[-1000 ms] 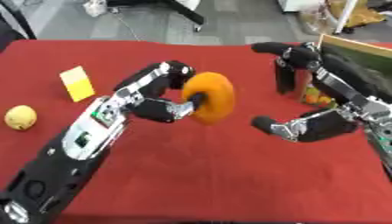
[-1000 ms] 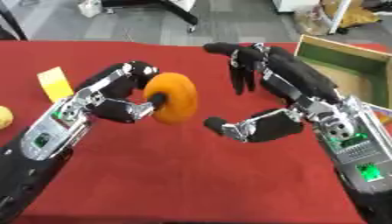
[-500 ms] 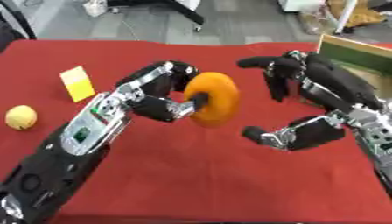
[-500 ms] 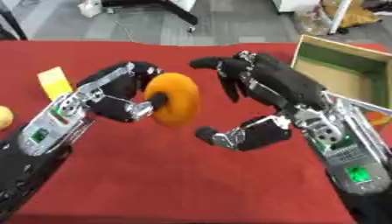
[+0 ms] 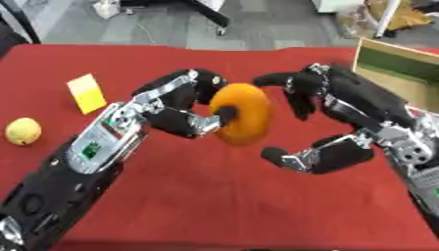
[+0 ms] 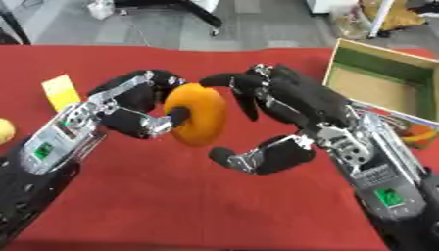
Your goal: Pick up the objects with one hand, pass them to the other hand, and then place them into the box on the other side of the table.
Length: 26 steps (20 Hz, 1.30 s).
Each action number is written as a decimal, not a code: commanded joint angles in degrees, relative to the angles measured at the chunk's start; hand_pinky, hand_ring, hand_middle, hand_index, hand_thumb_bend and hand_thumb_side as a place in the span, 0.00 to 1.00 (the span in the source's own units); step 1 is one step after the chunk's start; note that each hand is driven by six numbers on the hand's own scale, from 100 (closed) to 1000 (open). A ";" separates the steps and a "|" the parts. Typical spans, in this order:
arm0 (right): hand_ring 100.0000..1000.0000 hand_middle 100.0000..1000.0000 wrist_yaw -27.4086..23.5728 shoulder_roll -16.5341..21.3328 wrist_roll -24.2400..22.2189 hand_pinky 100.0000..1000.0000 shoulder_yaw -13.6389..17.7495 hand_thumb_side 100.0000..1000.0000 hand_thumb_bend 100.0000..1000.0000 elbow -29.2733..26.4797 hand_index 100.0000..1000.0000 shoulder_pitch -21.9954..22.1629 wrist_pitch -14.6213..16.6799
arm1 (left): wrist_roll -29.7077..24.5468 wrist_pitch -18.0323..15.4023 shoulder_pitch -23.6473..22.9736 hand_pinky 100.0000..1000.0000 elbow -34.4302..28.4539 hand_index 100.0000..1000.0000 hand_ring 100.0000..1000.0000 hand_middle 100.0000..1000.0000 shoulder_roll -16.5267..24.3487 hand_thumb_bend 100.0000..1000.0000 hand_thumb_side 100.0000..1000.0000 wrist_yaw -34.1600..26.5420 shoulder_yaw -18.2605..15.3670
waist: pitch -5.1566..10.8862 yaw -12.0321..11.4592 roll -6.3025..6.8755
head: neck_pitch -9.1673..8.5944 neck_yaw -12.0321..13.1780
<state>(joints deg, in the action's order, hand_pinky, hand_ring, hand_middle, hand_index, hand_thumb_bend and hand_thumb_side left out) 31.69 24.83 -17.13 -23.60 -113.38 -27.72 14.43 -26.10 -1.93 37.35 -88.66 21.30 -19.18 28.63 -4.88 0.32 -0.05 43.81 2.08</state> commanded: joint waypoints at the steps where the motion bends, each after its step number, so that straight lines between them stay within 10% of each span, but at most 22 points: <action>1: 0.28 0.15 0.33 0.00 0.21 0.14 0.04 0.34 0.34 -1.21 0.86 -0.91 -0.44 | -0.18 0.31 1.45 0.49 -1.63 0.46 0.50 0.40 0.60 0.09 0.07 -0.50 0.11 | 0.52 0.03 -0.21 | 0.31 -0.16; 15: 0.27 0.14 4.04 -0.29 2.08 0.12 -0.18 0.25 0.22 -1.21 0.80 -0.12 -1.35 | -1.15 0.93 1.82 0.49 -2.60 0.47 0.50 0.40 -0.04 0.05 0.08 -1.39 0.90 | 0.53 -0.06 -0.21 | 0.31 -0.12; 26: 0.24 0.12 6.40 -0.19 5.49 0.10 -0.22 0.20 0.16 -1.21 0.50 0.08 -2.61 | -0.59 1.65 1.92 0.49 -3.46 0.47 0.50 0.41 0.01 0.05 0.08 -1.74 1.42 | 0.50 0.01 -0.15 | 0.31 -0.11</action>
<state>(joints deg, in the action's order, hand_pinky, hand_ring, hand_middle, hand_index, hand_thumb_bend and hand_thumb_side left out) 37.53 24.06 -12.15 -24.09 -113.38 -27.15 11.94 -26.86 -0.43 37.88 -90.86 20.94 -20.47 30.25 -4.88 0.31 -0.05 43.81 1.98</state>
